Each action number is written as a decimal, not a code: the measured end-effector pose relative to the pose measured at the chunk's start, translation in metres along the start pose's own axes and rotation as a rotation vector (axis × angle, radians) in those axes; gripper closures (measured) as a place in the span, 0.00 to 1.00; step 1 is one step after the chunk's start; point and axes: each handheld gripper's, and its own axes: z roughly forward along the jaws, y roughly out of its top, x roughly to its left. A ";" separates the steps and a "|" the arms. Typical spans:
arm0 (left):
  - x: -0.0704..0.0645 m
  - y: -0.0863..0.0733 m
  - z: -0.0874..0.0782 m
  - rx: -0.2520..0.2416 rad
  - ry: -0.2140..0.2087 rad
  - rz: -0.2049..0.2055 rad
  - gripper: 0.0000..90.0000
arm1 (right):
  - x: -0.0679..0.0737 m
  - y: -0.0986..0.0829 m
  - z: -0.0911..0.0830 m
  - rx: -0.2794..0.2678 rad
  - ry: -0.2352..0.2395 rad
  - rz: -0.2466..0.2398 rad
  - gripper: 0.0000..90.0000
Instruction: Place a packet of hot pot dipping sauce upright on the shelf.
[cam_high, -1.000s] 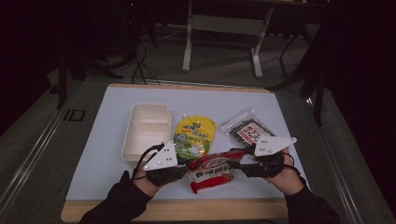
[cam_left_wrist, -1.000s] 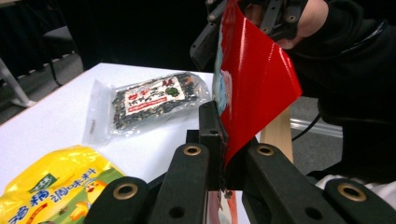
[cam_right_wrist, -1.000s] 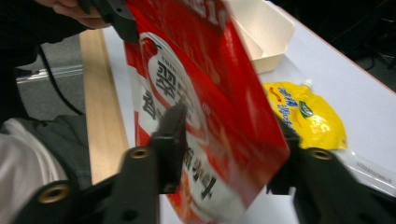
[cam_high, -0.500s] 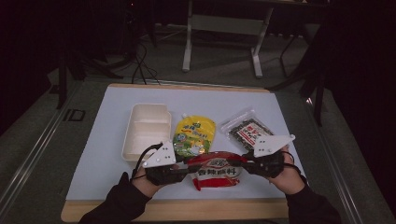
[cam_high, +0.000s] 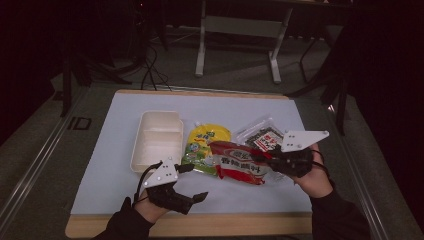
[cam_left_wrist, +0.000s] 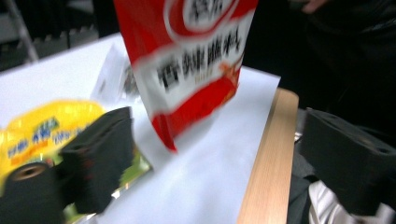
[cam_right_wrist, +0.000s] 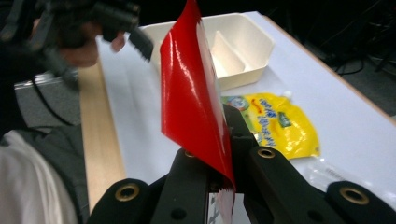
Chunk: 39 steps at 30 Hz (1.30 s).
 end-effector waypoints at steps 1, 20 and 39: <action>-0.003 -0.003 0.002 0.010 -0.006 -0.003 0.03 | -0.002 0.002 0.000 -0.004 -0.006 0.000 0.99; -0.014 -0.045 0.012 0.013 0.036 -0.001 0.02 | -0.037 0.045 0.036 -0.038 -0.037 0.021 0.99; -0.018 -0.064 0.011 0.024 0.042 -0.024 0.02 | -0.063 0.086 0.072 -0.072 -0.080 0.042 0.99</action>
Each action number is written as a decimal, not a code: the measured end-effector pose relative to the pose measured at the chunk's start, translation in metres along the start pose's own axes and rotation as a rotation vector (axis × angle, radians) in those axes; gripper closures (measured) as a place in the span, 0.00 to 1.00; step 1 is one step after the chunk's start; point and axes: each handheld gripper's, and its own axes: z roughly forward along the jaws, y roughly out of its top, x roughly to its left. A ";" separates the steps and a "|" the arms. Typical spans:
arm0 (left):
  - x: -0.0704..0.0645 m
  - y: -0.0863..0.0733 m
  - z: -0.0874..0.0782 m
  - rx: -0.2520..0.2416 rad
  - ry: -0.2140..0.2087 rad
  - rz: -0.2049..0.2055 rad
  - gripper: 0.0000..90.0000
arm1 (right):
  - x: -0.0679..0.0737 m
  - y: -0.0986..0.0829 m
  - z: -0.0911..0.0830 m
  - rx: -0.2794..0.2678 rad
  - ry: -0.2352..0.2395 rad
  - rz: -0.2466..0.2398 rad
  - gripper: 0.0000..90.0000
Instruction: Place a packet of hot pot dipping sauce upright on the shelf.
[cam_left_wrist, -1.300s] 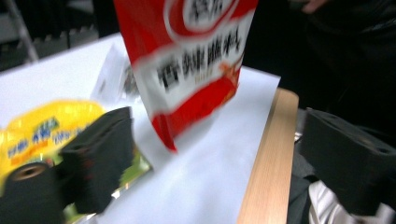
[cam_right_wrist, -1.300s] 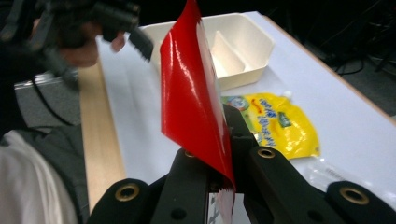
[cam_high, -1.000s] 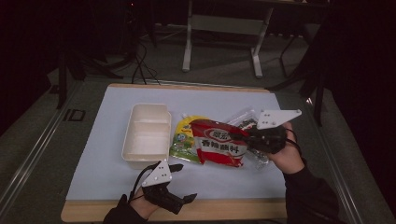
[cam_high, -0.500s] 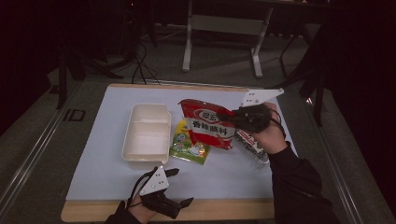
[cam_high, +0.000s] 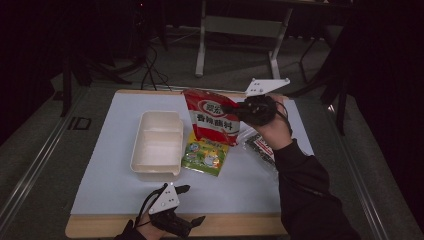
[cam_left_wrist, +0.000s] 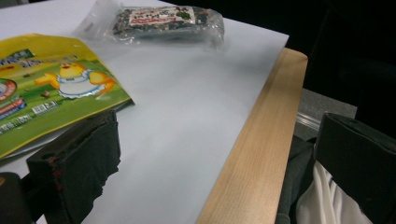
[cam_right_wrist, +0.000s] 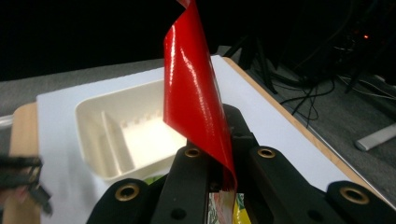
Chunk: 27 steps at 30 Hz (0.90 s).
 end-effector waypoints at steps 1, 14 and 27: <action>0.000 0.000 0.000 0.002 0.003 0.003 0.02 | -0.002 0.001 0.002 -0.005 0.003 0.012 0.99; 0.000 -0.003 0.000 -0.002 0.001 0.009 0.02 | -0.022 0.010 0.034 -0.051 -0.009 0.063 0.99; 0.001 -0.005 -0.002 0.000 0.003 0.009 0.02 | -0.025 0.023 0.072 -0.080 0.019 0.078 0.99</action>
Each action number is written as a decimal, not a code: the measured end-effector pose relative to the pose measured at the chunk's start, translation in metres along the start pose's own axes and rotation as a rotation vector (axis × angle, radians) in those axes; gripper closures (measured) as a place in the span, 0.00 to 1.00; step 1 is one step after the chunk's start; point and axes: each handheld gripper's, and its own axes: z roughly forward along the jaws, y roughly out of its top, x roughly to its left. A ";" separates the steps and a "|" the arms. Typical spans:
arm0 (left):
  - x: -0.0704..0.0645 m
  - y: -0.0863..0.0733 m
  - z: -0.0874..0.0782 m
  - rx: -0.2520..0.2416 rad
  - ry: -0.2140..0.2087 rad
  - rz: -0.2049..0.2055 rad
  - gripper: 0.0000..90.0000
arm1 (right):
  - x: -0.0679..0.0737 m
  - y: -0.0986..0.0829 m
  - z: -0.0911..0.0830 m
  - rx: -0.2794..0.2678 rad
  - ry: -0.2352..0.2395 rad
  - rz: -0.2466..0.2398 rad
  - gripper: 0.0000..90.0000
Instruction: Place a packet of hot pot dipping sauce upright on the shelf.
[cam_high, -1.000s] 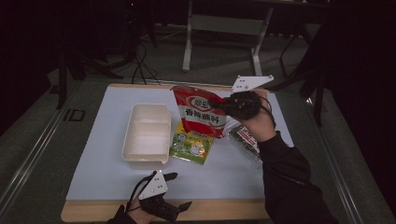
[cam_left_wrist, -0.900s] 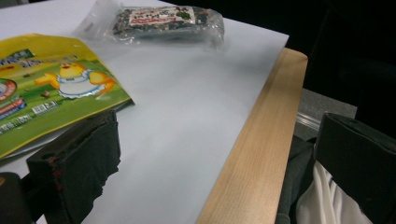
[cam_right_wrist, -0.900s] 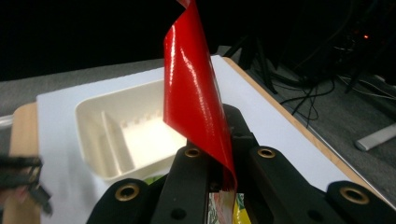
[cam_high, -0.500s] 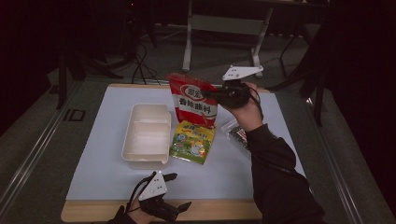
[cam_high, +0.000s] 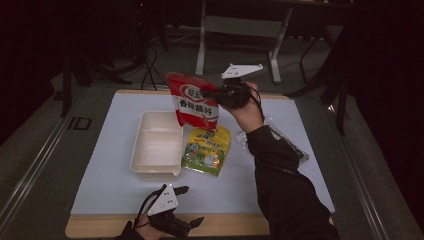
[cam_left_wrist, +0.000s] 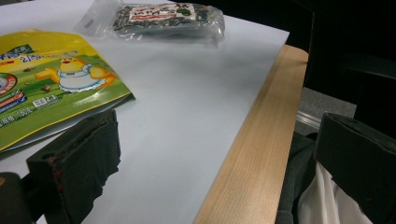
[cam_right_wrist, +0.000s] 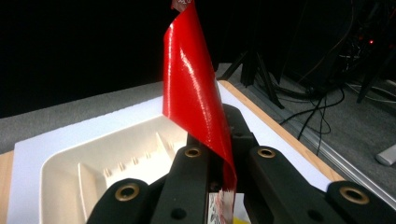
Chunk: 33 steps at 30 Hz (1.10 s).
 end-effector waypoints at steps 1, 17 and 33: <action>0.000 0.000 0.000 -0.001 0.000 -0.001 0.02 | 0.000 0.001 0.003 0.000 0.007 0.003 0.99; 0.000 -0.002 -0.004 -0.003 0.013 -0.002 0.02 | 0.001 0.007 0.058 -0.015 0.069 0.012 0.99; 0.000 -0.004 -0.008 -0.004 0.021 -0.006 0.02 | 0.007 0.002 0.111 -0.025 0.144 0.014 0.99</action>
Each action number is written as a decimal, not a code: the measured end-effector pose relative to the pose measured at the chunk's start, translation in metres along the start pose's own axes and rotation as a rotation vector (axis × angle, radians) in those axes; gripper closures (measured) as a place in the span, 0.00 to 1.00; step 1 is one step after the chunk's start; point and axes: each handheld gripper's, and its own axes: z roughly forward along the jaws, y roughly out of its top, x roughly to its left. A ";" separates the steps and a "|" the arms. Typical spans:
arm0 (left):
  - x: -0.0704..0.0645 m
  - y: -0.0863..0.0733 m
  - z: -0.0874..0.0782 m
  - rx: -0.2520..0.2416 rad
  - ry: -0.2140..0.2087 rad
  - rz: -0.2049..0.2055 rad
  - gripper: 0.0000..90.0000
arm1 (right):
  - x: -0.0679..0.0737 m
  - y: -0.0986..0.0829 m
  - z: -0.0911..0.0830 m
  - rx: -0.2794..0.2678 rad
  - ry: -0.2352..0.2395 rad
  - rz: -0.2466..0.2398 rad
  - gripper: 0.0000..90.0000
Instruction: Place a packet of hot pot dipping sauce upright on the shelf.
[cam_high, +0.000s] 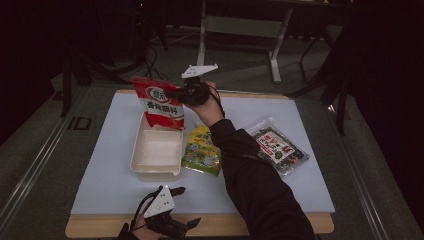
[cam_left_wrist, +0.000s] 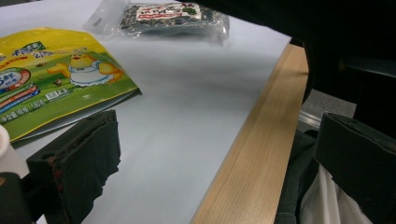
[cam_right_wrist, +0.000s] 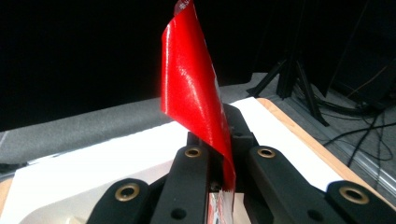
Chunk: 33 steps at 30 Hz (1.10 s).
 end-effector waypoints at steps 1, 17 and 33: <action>0.000 0.000 0.000 0.001 0.002 0.001 0.02 | 0.000 -0.001 0.003 -0.001 0.002 -0.002 0.99; -0.001 -0.001 -0.001 0.005 0.005 0.003 0.02 | 0.000 -0.022 0.023 0.007 0.020 0.044 0.99; -0.003 -0.001 -0.001 0.008 0.004 0.016 0.02 | 0.003 -0.025 0.020 -0.074 0.022 0.087 0.99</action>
